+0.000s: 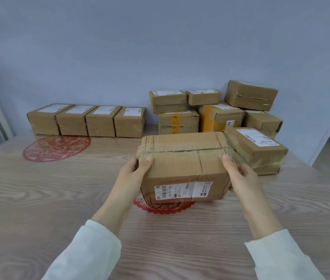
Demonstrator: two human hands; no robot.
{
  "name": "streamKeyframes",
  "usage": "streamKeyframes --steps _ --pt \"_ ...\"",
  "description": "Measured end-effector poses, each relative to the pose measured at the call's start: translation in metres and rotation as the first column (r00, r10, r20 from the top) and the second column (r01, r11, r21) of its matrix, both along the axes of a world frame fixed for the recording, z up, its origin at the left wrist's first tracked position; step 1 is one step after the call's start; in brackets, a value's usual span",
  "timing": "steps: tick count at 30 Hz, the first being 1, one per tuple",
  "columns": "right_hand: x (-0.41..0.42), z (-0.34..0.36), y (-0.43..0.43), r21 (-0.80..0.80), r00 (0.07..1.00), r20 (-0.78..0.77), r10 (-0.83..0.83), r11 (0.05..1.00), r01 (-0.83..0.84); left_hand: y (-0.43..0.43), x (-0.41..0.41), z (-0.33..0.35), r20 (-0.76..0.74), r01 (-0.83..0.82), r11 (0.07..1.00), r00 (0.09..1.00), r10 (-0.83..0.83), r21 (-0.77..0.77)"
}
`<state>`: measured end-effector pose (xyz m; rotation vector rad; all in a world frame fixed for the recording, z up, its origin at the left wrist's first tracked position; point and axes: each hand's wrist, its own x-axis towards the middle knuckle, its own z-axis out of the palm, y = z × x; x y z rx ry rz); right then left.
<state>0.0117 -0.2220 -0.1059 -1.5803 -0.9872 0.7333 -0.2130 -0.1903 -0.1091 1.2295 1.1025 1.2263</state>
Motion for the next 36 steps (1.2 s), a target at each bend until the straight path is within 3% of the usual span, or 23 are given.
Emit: streamKeyframes --steps 7,11,16,22,27,32,36 --pt "0.018 -0.006 0.027 -0.152 0.997 0.007 0.079 0.985 -0.077 0.024 0.0 -0.003 -0.067 0.032 0.999 0.997 -0.035 -0.036" --pt "0.027 -0.001 0.045 -0.086 0.99 -0.059 0.129 0.987 -0.133 0.048 -0.008 -0.009 0.01 0.044 0.993 0.999 -0.043 -0.112" --pt "0.023 -0.015 0.066 -0.016 0.94 -0.308 0.149 0.987 -0.161 0.065 -0.01 -0.021 0.142 0.086 0.969 0.988 -0.053 -0.234" --pt "0.012 -0.003 0.053 -0.128 0.927 -0.364 0.093 0.981 -0.149 0.062 -0.003 -0.005 0.176 0.072 0.924 0.984 -0.005 -0.376" --pt "0.011 0.025 0.048 -0.279 0.953 -0.292 0.084 0.945 -0.169 0.065 -0.001 0.027 0.1 0.031 0.832 0.995 0.029 -0.554" --pt "0.006 0.041 0.049 -0.407 0.98 -0.159 0.119 0.897 -0.174 0.055 0.009 0.061 -0.09 -0.075 0.767 0.996 0.023 -0.637" --pt "0.004 0.049 0.053 -0.47 0.982 -0.123 0.144 0.863 -0.186 0.049 0.015 0.087 -0.221 -0.066 0.761 0.97 -0.103 -0.645"
